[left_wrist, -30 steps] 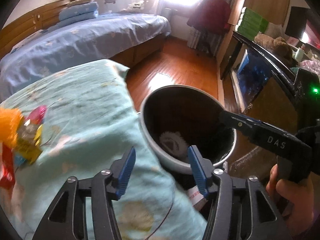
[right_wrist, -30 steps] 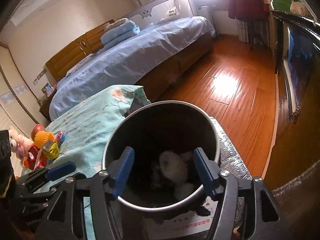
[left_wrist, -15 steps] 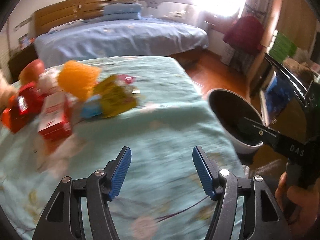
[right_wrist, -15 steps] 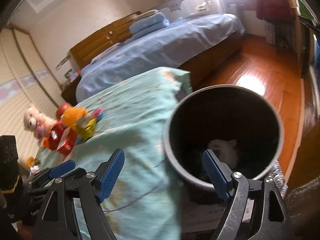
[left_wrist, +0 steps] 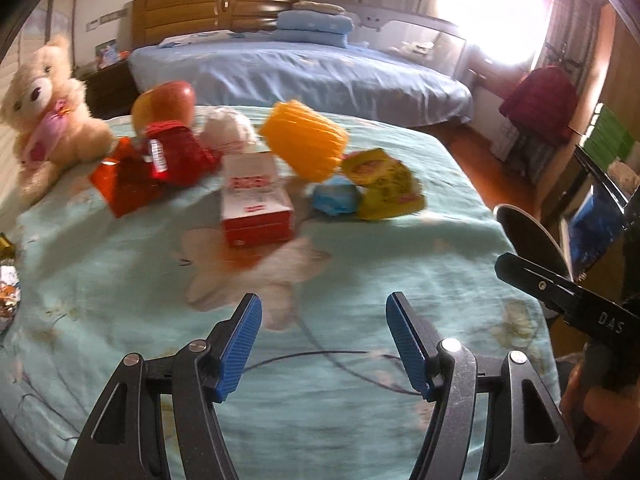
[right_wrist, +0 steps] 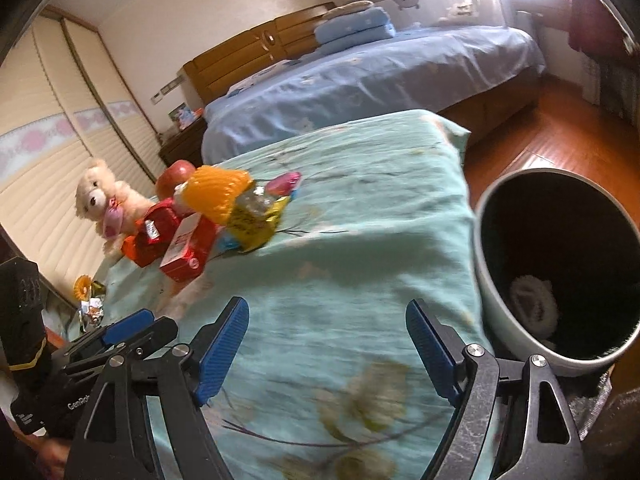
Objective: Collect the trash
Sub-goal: 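Grasp the yellow snack wrapper with the right tool while the left tool grasps the red-and-white box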
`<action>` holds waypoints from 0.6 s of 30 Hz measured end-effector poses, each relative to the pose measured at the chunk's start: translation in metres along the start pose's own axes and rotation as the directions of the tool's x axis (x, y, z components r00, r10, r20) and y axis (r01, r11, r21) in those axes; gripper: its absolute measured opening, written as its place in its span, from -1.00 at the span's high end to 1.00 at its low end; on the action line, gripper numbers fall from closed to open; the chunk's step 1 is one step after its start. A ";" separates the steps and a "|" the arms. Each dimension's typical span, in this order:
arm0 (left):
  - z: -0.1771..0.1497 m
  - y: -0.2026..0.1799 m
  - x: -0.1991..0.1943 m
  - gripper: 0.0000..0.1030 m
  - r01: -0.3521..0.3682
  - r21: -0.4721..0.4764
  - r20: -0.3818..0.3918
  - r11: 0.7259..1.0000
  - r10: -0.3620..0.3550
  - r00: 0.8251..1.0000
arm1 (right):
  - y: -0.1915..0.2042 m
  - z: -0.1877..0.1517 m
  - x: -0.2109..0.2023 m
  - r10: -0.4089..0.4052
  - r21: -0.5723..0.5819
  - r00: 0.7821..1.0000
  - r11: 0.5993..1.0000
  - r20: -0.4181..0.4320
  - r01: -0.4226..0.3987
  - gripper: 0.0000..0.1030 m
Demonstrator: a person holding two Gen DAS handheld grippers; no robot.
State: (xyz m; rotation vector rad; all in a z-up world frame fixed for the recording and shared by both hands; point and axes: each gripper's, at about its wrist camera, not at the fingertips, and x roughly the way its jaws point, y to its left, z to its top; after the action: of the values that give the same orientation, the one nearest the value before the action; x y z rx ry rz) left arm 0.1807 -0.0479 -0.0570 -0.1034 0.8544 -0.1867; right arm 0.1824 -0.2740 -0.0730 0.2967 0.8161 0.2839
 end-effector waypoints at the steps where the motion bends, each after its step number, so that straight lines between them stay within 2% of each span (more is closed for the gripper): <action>1: 0.001 0.004 0.000 -0.26 -0.004 -0.006 0.000 1.000 0.004 1.000 | 0.004 0.001 0.002 0.004 -0.006 1.000 1.000 -0.002 -0.004 -0.60; 8: 0.006 0.026 0.003 -0.27 -0.025 -0.047 0.001 0.999 0.025 1.000 | 0.021 0.006 0.017 0.027 -0.023 0.999 0.999 -0.021 -0.028 -0.60; 18: 0.020 0.037 0.020 -0.29 -0.032 -0.053 -0.006 0.998 0.032 0.999 | 0.032 0.015 0.038 0.054 -0.031 0.998 0.998 -0.042 -0.055 -0.60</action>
State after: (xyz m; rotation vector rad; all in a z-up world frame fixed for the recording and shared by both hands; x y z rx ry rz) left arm 0.2131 -0.0151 -0.0655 -0.1389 0.8660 -0.1342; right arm 0.2141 -0.2336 -0.0766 0.2842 0.8440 0.3549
